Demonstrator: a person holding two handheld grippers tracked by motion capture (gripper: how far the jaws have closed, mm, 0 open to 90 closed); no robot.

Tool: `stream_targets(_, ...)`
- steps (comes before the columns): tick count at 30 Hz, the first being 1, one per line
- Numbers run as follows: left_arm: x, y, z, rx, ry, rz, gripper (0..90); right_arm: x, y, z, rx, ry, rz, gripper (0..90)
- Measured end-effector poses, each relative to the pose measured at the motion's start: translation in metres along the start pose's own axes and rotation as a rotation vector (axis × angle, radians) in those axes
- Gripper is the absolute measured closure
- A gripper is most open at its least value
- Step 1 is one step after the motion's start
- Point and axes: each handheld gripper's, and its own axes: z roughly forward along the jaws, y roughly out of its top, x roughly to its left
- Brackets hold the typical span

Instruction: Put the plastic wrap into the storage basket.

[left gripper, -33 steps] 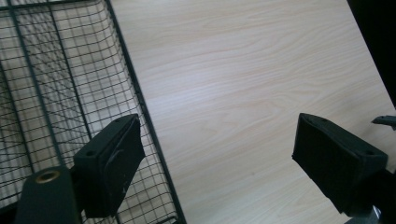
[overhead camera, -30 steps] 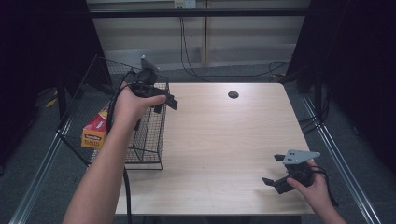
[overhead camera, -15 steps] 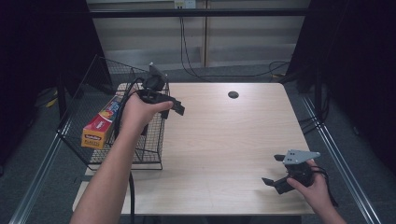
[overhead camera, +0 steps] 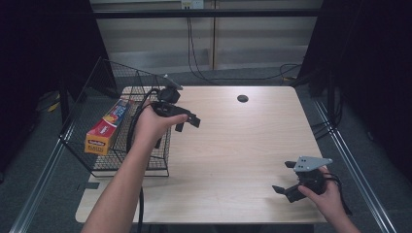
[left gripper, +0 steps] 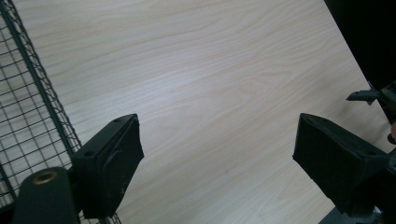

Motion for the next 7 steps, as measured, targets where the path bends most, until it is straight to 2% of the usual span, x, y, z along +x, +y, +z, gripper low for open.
stream_targets(7,-0.0059,-0.0044,0.0083,-0.006,-0.026,0.044,13.3,0.0004,-0.0014,0.0007,0.007,0.003,0.001,0.9)
